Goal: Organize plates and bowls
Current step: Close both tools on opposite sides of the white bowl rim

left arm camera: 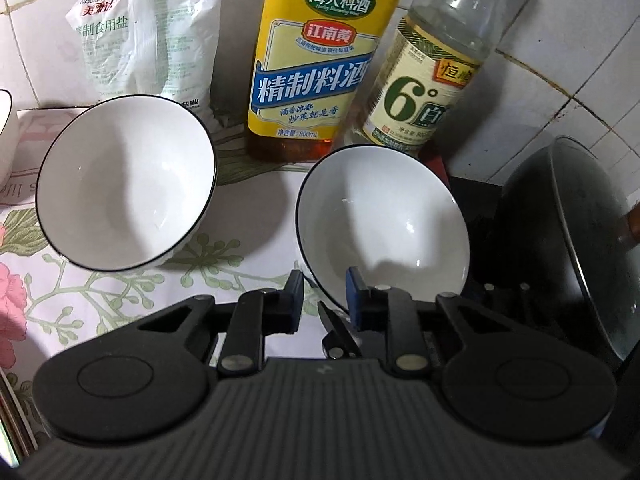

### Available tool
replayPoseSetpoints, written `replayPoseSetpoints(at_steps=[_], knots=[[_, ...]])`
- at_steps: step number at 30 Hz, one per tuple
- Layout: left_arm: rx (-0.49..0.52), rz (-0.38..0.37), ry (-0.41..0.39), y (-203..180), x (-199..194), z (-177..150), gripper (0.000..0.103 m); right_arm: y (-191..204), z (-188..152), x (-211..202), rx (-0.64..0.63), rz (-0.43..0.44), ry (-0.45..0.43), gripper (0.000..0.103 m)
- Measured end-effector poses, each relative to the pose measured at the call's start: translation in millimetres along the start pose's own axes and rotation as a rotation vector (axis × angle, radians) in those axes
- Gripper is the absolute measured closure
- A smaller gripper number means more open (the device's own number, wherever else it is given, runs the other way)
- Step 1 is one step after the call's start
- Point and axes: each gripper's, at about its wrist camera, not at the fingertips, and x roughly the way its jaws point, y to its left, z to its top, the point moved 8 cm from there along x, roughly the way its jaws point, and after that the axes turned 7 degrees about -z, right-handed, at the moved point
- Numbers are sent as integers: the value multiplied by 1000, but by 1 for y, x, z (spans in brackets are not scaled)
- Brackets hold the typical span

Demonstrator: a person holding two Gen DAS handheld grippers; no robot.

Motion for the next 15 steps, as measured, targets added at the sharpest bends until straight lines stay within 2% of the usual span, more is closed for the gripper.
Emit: replayPoseSetpoints(at_steps=[7, 15], knots=[[15, 6, 19, -3, -31, -18, 82, 5, -4, -37, -10, -6, 2, 16], [27, 9, 41, -12, -89, -51, 82, 16, -7, -100, -30, 6, 18, 15]])
